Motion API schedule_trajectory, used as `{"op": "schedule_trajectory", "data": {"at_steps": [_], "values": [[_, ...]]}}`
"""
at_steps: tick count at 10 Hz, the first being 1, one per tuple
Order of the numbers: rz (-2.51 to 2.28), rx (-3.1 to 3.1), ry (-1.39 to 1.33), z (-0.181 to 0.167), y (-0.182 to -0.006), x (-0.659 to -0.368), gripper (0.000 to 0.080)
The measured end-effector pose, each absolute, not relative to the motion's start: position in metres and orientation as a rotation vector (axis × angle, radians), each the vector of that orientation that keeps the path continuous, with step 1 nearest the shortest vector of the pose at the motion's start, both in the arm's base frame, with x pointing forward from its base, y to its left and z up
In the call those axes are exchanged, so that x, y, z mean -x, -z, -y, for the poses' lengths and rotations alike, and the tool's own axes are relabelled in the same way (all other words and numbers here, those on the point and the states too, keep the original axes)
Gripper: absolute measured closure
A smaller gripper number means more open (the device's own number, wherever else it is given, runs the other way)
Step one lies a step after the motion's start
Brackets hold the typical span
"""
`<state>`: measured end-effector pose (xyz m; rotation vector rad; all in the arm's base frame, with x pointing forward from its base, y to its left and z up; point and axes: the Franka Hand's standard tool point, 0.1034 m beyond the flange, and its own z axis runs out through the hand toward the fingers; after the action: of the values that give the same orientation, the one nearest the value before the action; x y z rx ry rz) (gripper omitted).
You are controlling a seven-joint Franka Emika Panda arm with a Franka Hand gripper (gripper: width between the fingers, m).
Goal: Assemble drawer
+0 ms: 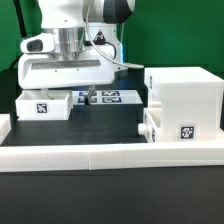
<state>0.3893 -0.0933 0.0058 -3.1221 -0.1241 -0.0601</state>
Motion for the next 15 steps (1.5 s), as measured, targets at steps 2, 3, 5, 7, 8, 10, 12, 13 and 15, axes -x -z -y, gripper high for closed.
{"op": "schedule_trajectory", "data": {"at_steps": [2,3,5,7,8,10,12,13,15], "values": [[0.137,3.127,0.077,0.090,-0.005,-0.390,0.0150],[0.141,3.126,0.076,0.089,-0.004,-0.390,0.0180],[0.141,3.126,0.076,0.089,-0.004,-0.390,0.0361],[0.141,3.126,0.075,0.089,-0.004,-0.390,0.0544],[0.141,3.126,0.075,0.089,-0.004,-0.390,0.0691],[0.142,3.126,0.074,0.089,-0.004,-0.390,0.0758],[0.142,3.126,0.074,0.089,-0.004,-0.390,0.0758],[0.142,3.126,0.074,0.089,-0.004,-0.390,0.0758],[0.230,3.119,0.080,0.080,-0.011,-0.395,0.0758]]}}
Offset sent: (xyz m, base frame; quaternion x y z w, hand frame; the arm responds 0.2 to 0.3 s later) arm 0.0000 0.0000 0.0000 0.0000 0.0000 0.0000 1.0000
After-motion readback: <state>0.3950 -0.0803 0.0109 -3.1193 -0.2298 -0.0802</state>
